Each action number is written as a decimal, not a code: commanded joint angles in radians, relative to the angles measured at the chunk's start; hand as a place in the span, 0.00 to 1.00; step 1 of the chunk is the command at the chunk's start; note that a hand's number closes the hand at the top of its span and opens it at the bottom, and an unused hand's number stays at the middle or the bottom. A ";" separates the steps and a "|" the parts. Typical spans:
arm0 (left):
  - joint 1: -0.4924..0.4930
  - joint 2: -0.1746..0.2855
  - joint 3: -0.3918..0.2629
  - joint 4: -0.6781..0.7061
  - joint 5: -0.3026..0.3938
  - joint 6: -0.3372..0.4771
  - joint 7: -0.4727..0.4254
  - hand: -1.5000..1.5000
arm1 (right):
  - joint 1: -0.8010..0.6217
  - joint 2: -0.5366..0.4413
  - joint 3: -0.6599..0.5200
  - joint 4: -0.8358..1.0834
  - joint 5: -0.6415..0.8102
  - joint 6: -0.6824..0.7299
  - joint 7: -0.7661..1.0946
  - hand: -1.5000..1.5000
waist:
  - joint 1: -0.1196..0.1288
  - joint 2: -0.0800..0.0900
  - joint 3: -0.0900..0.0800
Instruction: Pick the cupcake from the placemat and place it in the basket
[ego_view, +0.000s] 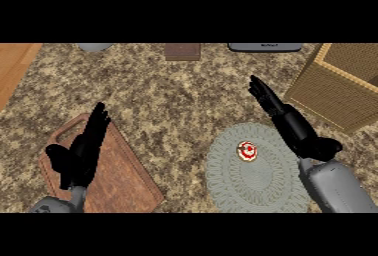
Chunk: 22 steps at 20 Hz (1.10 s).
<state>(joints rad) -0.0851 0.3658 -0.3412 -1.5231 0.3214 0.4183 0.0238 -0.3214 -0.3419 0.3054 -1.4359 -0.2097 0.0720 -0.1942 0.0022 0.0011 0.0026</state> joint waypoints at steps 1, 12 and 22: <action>-0.003 0.045 0.029 -0.059 -0.031 -0.058 0.025 0.50 | -0.006 -0.010 -0.077 0.049 -0.005 0.039 -0.003 1.00 | 0.001 -0.001 -0.002; -0.109 0.186 0.043 -0.050 -0.033 -0.288 -0.067 0.50 | 0.158 0.232 0.167 0.044 0.327 -0.289 -0.238 0.00 | -0.005 -0.005 -0.003; -0.113 0.174 0.053 -0.040 -0.051 -0.267 -0.042 0.50 | 0.018 0.072 0.147 -0.111 0.804 -0.543 0.401 0.00 | -0.044 -0.022 -0.010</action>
<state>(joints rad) -0.1863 0.5344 -0.2934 -1.5673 0.2761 0.1496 -0.0399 -0.2579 -0.2065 0.4560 -1.4758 0.4291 -0.4316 -0.0043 -0.0248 -0.0135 -0.0049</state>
